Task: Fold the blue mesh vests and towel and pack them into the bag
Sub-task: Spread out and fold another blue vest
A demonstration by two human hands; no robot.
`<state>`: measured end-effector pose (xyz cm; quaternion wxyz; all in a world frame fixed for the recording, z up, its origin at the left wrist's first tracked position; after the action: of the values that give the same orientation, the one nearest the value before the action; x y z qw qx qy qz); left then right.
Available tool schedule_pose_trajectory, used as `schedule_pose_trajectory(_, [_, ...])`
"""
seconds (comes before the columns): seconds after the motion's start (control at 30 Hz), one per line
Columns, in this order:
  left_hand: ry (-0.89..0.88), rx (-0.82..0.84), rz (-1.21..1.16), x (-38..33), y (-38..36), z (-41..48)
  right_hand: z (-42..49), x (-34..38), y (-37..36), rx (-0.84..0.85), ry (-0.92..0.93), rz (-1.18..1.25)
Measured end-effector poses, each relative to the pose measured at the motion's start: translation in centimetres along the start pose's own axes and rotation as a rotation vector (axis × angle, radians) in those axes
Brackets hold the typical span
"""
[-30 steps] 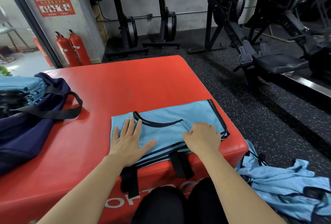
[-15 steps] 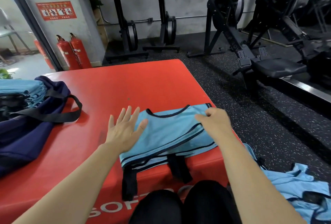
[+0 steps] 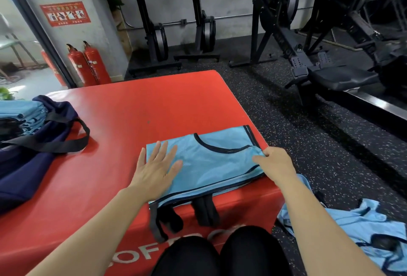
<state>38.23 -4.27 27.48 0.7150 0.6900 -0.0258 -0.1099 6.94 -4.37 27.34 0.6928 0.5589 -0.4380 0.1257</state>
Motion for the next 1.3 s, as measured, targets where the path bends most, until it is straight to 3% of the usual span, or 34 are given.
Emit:
schedule_pose_trajectory(0.4, [-0.126,0.088,0.163,-1.9,-1.6,-1.6,0.0,-0.6,0.4,-0.011,0.000,-0.005])
schedule_pose_trajectory(0.53, [-0.125,0.053,0.079,-3.7,-0.5,0.3,-0.7,-0.1,0.7,-0.030,0.021,-0.087])
schedule_pose_trajectory(0.67, [-0.152,0.090,0.080,-6.1,-0.7,2.8,-1.7,2.3,1.5,-0.292,0.161,-0.389])
schedule_pose_trajectory(0.77, [-0.135,0.159,0.126,-7.1,-1.3,3.8,-2.8,5.2,1.1,-0.552,0.448,-0.513])
schedule_pose_trajectory(0.8, [-0.126,0.173,0.142,-7.3,-1.5,4.0,-3.2,6.2,0.4,-0.539,0.584,-0.519])
schedule_pose_trajectory(0.87, [-0.112,0.187,0.154,-7.5,-2.2,4.2,-3.7,6.8,-2.7,-0.176,0.769,-0.513])
schedule_pose_trajectory(0.93, [-0.109,0.180,0.150,-7.5,-2.7,4.3,-3.8,5.0,-5.3,0.254,0.680,-0.579])
schedule_pose_trajectory(0.97, [-0.108,0.178,0.142,-7.5,-2.9,4.3,-3.5,3.7,-5.5,0.326,0.616,-0.634])
schedule_pose_trajectory(1.1, [-0.100,0.164,0.140,-7.5,-3.1,4.5,-1.7,0.2,-3.9,0.251,0.483,-0.674])
schedule_pose_trajectory(1.3, [-0.101,0.172,0.145,-7.5,-3.3,4.4,-1.8,-0.2,-4.0,0.286,0.470,-0.675])
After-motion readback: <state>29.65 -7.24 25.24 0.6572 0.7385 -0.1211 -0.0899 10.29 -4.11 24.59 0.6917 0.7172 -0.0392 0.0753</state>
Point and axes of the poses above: each hand's wrist, its own z-axis towards the middle knuckle, its own y-axis out of the back of the hand, x = y × z, the point moved 4 cm from there along z, towards the middle knuckle, and after that the axes turned 8 degrees about -x, right-handed, at the moved point
